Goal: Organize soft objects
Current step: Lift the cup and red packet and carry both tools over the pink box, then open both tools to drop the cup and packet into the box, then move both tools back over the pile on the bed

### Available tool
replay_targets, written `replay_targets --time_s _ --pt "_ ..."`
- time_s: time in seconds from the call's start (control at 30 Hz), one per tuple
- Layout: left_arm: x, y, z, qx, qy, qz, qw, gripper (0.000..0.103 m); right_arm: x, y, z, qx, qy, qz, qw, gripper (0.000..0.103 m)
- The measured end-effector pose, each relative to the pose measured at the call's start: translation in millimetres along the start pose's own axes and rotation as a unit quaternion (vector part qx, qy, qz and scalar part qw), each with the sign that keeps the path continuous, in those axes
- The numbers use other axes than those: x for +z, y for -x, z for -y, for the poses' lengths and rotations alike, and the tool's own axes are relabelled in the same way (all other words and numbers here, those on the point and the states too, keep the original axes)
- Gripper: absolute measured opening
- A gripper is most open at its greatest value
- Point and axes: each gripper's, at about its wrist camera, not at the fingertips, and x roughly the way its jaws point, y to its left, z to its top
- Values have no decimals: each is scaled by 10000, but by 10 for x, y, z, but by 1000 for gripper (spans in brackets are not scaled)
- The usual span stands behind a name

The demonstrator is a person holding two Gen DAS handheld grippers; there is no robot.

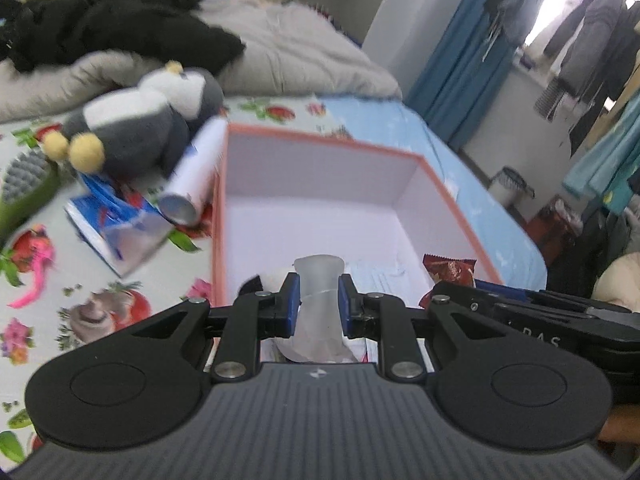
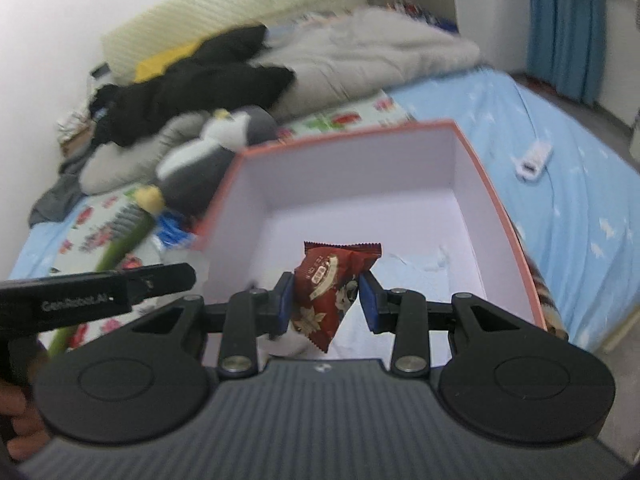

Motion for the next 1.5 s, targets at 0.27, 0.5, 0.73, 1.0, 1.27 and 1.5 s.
replay_targets --time_s 0.27,0.5,0.73,1.0,1.27,1.5 --pt "-16 -616 36 -98 -49 -534 9985 24 -142 -417 384 -282 -395 -576 9972 39" --pt "-27 -801 41 -104 -11 -717 9974 29 -200 -531 440 -324 -487 -770 9953 42" --pt "3 -574 38 21 -78 -546 9985 38 -118 -417 404 -233 -537 -653 9961 44" --pt "78 90 3 85 -74 20 9999 38 61 70 123 -117 -330 2 9994 44" --pt "-11 921 -80 220 -118 590 9979 38 157 645 -302 221 -79 704 9972 44" --pt "-203 1588 -207 404 -38 1012 9940 38 92 1030 -699 588 213 1058 9924 44"
